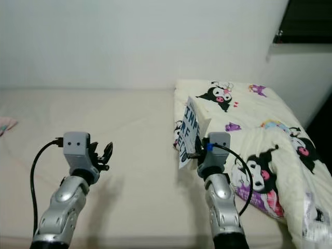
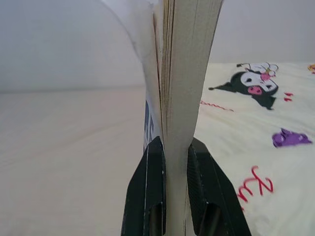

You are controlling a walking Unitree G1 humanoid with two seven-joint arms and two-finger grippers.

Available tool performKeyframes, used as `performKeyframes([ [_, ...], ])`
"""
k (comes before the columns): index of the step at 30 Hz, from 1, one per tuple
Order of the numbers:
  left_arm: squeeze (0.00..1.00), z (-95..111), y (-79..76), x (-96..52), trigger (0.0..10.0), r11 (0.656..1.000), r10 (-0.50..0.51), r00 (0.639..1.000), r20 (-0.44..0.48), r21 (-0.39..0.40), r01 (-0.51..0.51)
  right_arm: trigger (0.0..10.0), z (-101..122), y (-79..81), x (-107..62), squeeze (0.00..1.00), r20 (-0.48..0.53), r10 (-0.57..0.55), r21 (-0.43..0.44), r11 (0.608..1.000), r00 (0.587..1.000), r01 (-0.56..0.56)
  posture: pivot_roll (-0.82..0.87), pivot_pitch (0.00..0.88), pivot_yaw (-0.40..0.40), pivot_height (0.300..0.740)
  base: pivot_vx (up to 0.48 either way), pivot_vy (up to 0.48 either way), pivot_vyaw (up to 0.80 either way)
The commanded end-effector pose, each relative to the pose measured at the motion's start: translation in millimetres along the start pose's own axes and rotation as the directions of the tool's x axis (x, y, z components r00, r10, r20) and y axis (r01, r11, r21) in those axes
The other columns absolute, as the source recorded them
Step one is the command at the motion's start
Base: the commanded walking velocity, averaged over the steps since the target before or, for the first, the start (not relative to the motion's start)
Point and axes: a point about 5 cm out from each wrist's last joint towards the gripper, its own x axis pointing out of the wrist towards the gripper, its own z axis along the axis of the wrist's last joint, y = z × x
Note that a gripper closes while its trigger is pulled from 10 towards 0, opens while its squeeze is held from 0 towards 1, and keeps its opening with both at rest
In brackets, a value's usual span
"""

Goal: Clean up the room

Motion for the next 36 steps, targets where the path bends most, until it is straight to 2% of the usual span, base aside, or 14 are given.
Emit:
performKeyframes([
  [1,0.00,1.3,-2.9,-0.7,10.0,1.000,-0.002,1.000,0.009,-0.009,0.002,10.0,6.7,2.4,-0.8,0.00,0.047,0.016,-0.022,1.000,0.999,-0.015,0.02,0.000,-0.042,0.729,0.000,0.000,0.00],
  [6,0.00,1.1,-3.6,-2.0,10.0,1.000,-0.014,1.000,0.009,0.013,0.013,10.0,2.6,5.9,-1.6,0.00,0.026,0.039,-0.048,0.998,0.999,-0.038,0.02,0.000,-0.042,0.740,0.000,0.000,0.00],
  [10,0.00,-0.1,-3.9,-2.6,10.0,0.999,-0.024,1.000,-0.003,0.024,0.024,10.0,-10.6,7.9,-0.2,0.00,-0.063,0.020,-0.068,0.997,0.998,-0.024,0.02,0.000,-0.044,0.740,0.000,0.000,0.00],
  [27,0.00,0.1,-4.7,-0.7,10.0,0.998,-0.034,0.999,-0.011,0.054,0.035,10.0,-10.9,8.9,-2.7,0.00,-0.047,0.052,-0.053,0.997,0.998,-0.054,0.02,0.000,-0.041,0.740,0.000,0.000,0.00],
  [36,0.00,0.6,-3.4,-0.8,10.0,0.999,-0.029,0.999,-0.014,0.026,0.030,10.0,-11.3,11.3,-0.7,0.00,-0.053,0.054,-0.058,0.997,0.997,-0.057,0.02,0.000,-0.038,0.740,0.000,0.000,0.00],
])
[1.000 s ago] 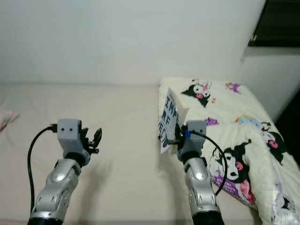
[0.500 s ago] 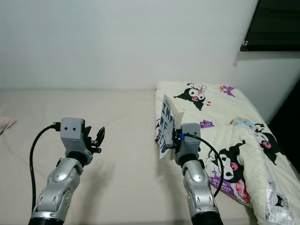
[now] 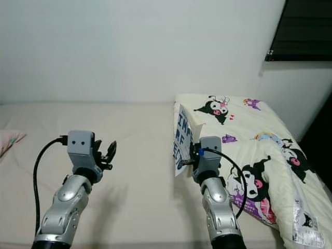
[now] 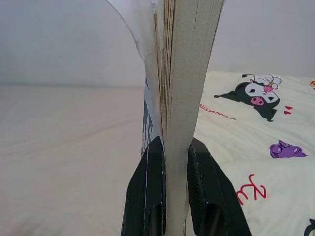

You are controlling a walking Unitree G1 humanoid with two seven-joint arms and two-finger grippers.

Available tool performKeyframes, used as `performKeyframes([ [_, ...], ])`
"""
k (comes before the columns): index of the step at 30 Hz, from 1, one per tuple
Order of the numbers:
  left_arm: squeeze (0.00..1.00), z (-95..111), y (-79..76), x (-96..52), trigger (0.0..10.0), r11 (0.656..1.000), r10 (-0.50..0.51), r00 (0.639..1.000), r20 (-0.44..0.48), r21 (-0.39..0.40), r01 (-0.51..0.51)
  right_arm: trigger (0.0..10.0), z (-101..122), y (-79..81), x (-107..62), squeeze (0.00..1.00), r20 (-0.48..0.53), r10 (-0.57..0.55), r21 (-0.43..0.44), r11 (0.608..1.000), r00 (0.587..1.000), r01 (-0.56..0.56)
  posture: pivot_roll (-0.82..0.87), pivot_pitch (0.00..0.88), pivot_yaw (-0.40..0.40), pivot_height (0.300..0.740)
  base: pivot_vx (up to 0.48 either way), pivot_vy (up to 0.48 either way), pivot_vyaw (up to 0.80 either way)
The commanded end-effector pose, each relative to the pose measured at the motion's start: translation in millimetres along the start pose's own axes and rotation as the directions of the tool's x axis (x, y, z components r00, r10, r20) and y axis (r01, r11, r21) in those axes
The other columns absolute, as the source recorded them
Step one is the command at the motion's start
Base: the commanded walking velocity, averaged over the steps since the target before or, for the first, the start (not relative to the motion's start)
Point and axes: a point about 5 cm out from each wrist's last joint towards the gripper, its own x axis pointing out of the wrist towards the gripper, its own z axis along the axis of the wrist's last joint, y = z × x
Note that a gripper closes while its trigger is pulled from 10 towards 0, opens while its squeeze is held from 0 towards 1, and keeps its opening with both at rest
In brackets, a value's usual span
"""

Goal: Clean up the room

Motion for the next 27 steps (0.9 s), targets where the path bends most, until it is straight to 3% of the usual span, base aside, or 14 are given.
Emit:
performKeyframes([
  [1,0.00,-2.0,4.1,-0.3,10.0,1.000,0.011,1.000,-0.025,-0.007,-0.011,10.0,2.7,1.5,1.6,0.00,0.012,0.002,-0.042,0.999,1.000,-0.002,0.02,0.000,-0.038,0.740,0.000,-0.244,0.76],
  [10,0.00,0.0,3.8,-0.9,10.0,1.000,0.020,1.000,-0.018,0.000,-0.020,10.0,2.1,-2.0,2.1,0.00,0.004,-0.023,-0.055,0.998,1.000,0.023,0.02,0.000,-0.039,0.740,0.000,-0.427,0.79],
  [14,0.00,0.0,8.7,0.3,10.0,0.997,0.066,0.997,-0.032,-0.043,-0.067,10.0,2.8,-2.9,2.7,0.00,0.011,-0.031,0.022,0.999,0.999,0.031,0.02,0.000,-0.040,0.740,0.000,0.000,0.00],
  [27,0.00,1.6,8.8,2.4,10.0,0.999,0.040,0.999,-0.028,-0.020,-0.041,10.0,0.9,-0.9,3.1,0.00,-0.003,-0.011,-0.024,1.000,1.000,0.011,0.02,0.000,-0.038,0.740,0.000,0.000,0.00],
])
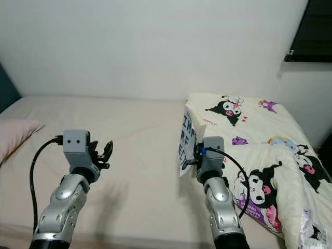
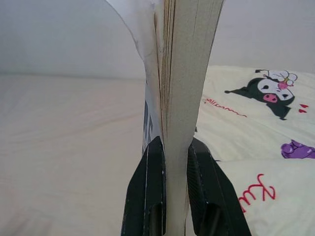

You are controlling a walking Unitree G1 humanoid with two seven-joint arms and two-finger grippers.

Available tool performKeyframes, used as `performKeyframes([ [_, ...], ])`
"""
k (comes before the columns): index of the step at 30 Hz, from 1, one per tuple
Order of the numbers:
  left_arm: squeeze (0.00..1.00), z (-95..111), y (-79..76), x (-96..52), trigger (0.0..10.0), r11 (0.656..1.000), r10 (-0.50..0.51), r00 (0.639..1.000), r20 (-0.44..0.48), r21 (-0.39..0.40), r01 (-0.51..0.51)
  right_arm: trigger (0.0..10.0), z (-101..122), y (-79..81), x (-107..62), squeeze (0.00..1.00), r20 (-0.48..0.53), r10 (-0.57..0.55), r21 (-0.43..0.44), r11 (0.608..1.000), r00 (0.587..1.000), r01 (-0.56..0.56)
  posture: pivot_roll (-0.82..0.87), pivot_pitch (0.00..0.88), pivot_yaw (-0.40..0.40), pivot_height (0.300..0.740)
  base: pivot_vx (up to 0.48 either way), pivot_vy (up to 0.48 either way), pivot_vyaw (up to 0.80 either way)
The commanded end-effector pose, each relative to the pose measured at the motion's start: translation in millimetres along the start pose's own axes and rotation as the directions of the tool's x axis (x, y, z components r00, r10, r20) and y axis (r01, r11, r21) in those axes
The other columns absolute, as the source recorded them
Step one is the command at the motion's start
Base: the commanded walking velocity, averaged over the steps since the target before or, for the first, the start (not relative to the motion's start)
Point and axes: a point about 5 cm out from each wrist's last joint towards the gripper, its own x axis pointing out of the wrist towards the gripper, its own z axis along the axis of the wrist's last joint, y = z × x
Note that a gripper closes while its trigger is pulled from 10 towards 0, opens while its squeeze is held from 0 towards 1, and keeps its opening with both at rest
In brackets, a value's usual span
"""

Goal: Clean up the room

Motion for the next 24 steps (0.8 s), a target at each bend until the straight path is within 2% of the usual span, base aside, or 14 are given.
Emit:
performKeyframes([
  [1,0.00,-0.1,1.7,1.0,10.0,1.000,-0.003,1.000,-0.007,0.012,0.003,10.0,3.5,4.2,1.8,0.00,0.015,0.017,-0.011,1.000,1.000,-0.017,0.02,0.000,-0.038,0.740,0.000,0.000,0.00],
  [6,0.00,0.1,0.7,1.3,10.0,1.000,-0.009,1.000,-0.009,0.015,0.009,10.0,3.1,4.3,1.9,0.00,0.014,0.018,-0.007,1.000,1.000,-0.018,0.02,0.000,-0.035,0.740,0.000,0.000,0.00],
  [24,0.00,1.7,3.4,1.9,10.0,1.000,-0.007,1.000,-0.002,0.012,0.007,10.0,3.7,6.5,4.7,0.00,0.016,0.028,-0.001,1.000,0.999,-0.028,0.03,0.000,-0.043,0.740,0.000,0.389,0.00],
])
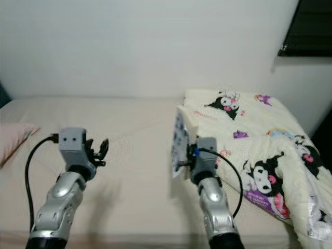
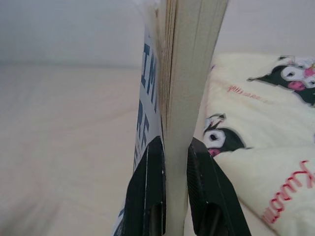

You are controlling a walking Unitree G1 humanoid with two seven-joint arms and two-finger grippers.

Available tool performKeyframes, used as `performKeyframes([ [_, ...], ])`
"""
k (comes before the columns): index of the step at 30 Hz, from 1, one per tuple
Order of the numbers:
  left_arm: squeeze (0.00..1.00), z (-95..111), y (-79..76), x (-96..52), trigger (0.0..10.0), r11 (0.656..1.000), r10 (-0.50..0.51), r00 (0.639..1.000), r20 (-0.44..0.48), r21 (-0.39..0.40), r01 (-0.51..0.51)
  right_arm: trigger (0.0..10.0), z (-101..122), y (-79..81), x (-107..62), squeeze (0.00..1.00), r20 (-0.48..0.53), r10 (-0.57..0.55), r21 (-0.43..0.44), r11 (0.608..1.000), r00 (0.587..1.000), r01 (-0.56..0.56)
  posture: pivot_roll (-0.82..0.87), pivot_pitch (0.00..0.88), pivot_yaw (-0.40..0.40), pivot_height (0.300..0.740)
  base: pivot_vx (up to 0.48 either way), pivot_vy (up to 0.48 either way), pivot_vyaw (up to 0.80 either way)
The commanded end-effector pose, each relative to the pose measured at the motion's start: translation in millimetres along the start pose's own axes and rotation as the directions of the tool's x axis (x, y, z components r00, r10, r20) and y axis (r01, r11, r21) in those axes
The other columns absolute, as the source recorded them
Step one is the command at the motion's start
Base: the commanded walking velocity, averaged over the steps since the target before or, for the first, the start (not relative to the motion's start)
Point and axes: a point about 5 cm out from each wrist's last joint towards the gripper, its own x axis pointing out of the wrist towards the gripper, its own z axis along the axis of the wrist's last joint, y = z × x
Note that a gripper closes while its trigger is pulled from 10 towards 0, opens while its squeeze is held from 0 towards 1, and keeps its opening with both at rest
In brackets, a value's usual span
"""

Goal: Clean up the room

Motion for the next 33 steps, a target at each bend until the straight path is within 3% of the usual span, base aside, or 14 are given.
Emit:
performKeyframes([
  [1,0.00,-1.8,5.3,-1.2,10.0,1.000,0.014,1.000,-0.012,0.001,-0.014,10.0,10.0,0.9,4.0,0.00,0.045,0.003,0.000,1.000,0.999,-0.003,0.04,0.000,-0.044,0.740,0.000,0.398,0.00],
  [33,0.00,2.0,8.5,-3.8,10.0,0.999,0.000,1.000,0.000,0.036,0.000,10.0,8.5,6.2,6.3,0.00,0.050,0.019,0.018,1.000,0.999,-0.020,0.06,0.000,-0.044,0.740,0.000,0.373,0.00],
])
